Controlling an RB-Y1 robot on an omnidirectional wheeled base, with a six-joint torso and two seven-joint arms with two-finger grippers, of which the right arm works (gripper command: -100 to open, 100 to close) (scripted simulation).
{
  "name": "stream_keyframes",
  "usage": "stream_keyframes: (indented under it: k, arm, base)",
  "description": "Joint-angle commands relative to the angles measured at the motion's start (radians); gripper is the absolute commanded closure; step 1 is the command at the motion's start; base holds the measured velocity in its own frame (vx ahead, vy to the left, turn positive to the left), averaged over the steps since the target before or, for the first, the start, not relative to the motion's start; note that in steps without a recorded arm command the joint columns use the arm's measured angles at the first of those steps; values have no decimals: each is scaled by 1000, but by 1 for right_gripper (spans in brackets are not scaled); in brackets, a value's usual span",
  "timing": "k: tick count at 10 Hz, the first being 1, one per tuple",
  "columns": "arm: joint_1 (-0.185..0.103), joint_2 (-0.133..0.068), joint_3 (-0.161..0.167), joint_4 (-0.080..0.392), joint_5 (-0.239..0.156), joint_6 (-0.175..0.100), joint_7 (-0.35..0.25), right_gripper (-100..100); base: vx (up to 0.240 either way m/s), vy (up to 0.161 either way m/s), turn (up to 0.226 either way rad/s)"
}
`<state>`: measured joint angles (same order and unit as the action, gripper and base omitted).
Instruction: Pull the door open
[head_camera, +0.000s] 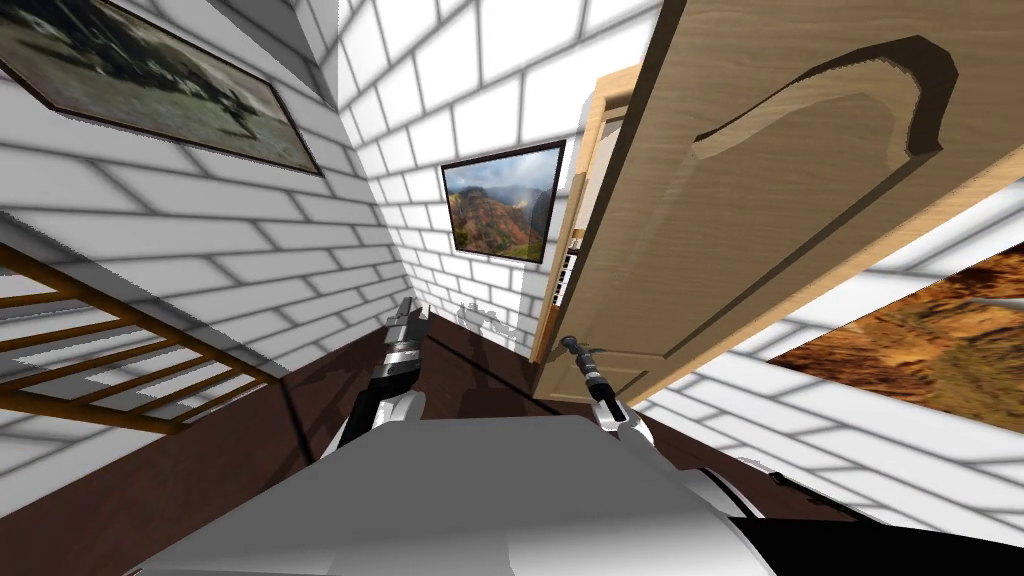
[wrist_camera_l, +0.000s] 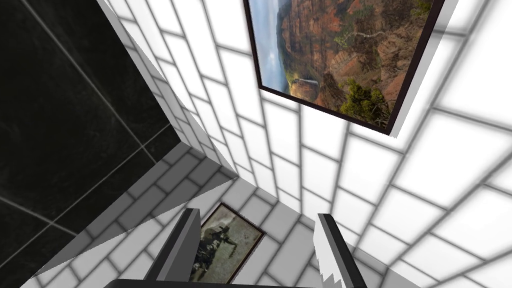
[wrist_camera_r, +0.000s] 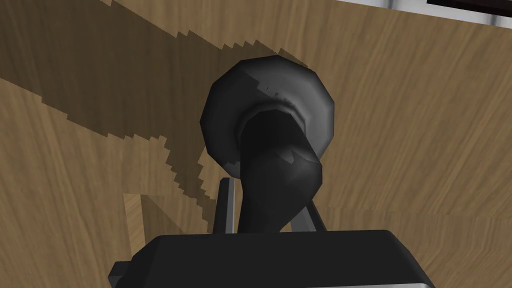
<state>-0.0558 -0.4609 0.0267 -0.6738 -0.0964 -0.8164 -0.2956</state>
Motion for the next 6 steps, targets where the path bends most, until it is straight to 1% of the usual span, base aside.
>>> stream_keyframes:
  k: [1,2,3,5,6]
  arm:
    - [15,-17,19,-13,8,-16,-23,100]
    - [6,-10,13,-1,6,-13,-15,100]
    - [30,-29,33,-3,14,-46,-41,100]
    - [53,-52,52,-8,21,-82,-66,100]
    - [65,-64,62,-10,25,-102,-80,100]
  base:
    - [-256,-62,83]
    - [-119,-30,19]
    - [-204,-40,140]
    - [-256,-96,146]
    - [-187,-95,102]
